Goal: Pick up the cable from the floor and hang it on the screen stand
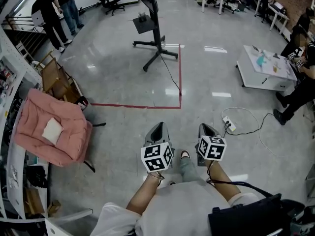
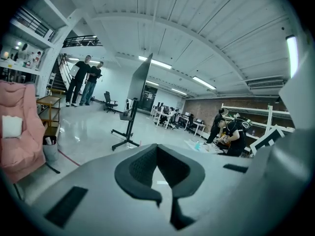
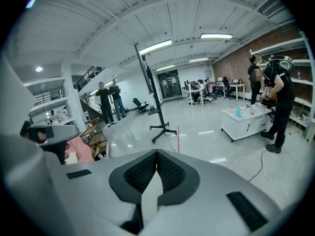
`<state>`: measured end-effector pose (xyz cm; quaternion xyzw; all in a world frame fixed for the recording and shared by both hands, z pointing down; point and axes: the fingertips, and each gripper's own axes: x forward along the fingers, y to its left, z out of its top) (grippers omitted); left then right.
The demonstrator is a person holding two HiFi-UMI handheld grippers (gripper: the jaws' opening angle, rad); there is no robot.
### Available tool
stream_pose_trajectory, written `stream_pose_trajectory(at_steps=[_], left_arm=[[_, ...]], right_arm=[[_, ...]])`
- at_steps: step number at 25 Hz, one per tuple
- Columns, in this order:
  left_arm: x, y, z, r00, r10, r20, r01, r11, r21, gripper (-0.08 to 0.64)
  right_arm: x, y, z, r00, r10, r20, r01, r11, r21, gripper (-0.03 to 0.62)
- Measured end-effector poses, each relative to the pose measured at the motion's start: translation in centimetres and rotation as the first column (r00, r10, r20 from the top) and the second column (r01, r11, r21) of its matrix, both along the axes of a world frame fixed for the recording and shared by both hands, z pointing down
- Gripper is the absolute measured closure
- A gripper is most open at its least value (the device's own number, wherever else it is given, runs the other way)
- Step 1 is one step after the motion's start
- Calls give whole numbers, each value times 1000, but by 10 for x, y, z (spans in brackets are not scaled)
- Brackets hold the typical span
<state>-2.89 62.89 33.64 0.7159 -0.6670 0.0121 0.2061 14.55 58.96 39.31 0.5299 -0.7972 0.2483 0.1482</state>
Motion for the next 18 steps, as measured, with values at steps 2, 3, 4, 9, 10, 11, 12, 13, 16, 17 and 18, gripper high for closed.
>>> stream_pose_trajectory(at_steps=[2,3,4,9,10,11,12,13,16,17,18], left_arm=[[-1,-14,3,1000,-4,8,4,1000,-6,557],[-3,-23,3,1000,-7,11,8,1000,-7,557],[-5,-32,3,1000,-10,13,10,1000,-7,557],[-12,-85,-1,999,-23,26,23,1000,-6,557],[-11,-96,-1,999,-26,24,26,1000,-6,557],[-9,-107,-2,999,-28,22,28,1000,-7,557],[-8,-117,-2,999,-30,22,30,1000,-9,557],[-7,-127,-2,999,-32,21,32,999,-10,557],[-6,-159,-1,999,-43,11,43,999,-15,557],[-6,-169,-1,999,-45,7,46,999,-16,557],[-6,-178,0,999,-47,4,47,999,-17,557]], right_arm=[[1,-18,3,1000,2,5,-2,1000,-6,575],[0,-27,3,1000,1,8,-1,1000,-8,575],[-1,-37,2,1000,-1,9,1,1000,-8,575],[-7,-89,-1,1000,-26,2,26,1000,-9,575],[-6,-100,0,999,-34,-2,34,999,-15,575],[-4,-110,2,999,-42,-7,41,999,-22,575],[-3,-120,3,999,-48,-10,48,998,-30,575],[-1,-131,3,998,-54,-13,53,998,-36,575],[0,-164,4,998,-67,-18,67,997,-45,574],[0,-175,4,997,-71,-20,70,996,-47,575],[0,-185,4,997,-75,-21,74,996,-49,574]])
